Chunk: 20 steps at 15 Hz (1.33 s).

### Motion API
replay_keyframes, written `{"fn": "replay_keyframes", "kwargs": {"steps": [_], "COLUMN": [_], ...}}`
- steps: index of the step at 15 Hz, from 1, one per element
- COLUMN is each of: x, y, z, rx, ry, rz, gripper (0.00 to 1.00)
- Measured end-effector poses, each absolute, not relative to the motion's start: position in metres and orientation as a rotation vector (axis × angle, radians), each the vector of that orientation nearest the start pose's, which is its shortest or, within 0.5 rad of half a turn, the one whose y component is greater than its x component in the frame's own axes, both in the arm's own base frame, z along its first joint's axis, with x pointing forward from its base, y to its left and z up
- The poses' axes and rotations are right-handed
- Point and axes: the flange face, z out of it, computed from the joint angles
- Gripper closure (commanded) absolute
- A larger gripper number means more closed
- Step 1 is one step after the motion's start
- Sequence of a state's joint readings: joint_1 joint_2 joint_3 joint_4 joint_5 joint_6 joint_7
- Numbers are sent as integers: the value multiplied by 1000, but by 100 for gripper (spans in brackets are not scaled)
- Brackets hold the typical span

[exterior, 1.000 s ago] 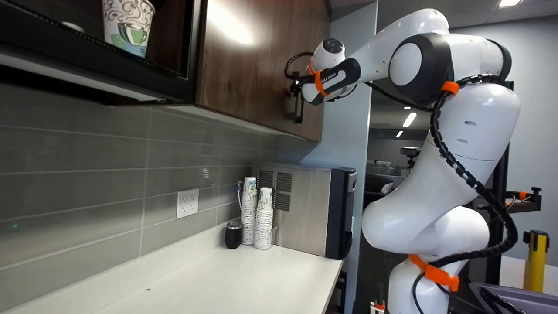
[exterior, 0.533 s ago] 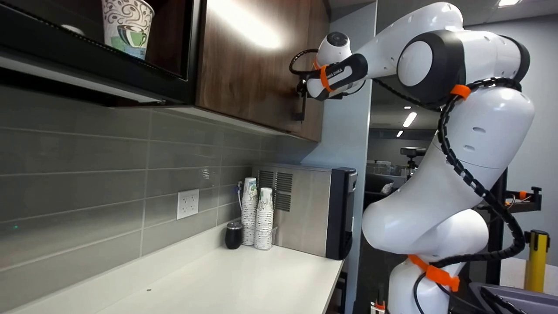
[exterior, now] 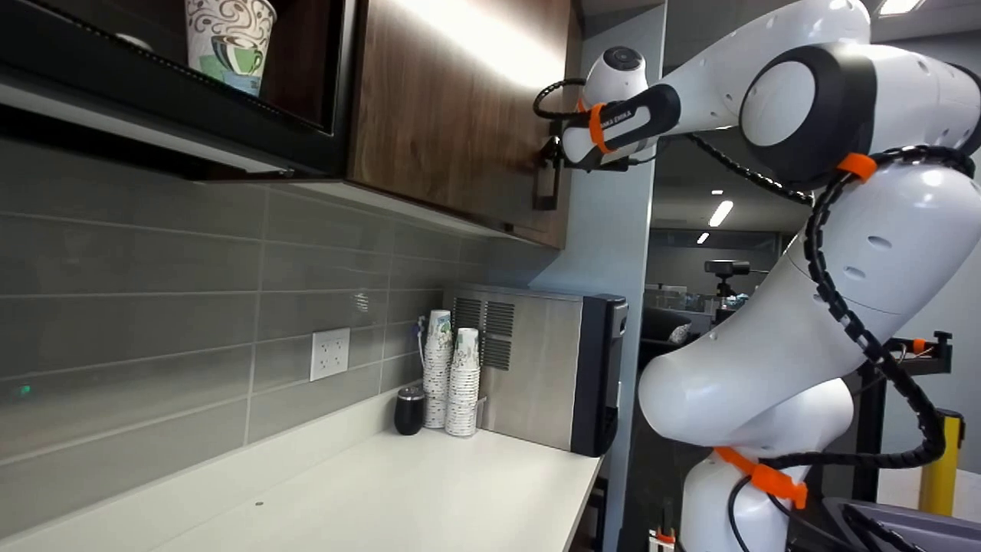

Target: Open and close the top left cabinet door

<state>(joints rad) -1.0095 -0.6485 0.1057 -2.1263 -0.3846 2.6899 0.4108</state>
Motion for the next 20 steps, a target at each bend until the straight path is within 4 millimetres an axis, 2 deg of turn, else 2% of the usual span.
{"fn": "replay_keyframes", "kwargs": {"steps": [5,12,15,20], "x": [222,174,160,147], "y": [-267,-241,-232,-226], "z": [788,782,781,781], "rx": [1837,1838,1836,1855], "ry": [-1055,-1009,-985,-928], "rz": [1228,1156,1134,1111], "gripper": [0,0,0,0]}}
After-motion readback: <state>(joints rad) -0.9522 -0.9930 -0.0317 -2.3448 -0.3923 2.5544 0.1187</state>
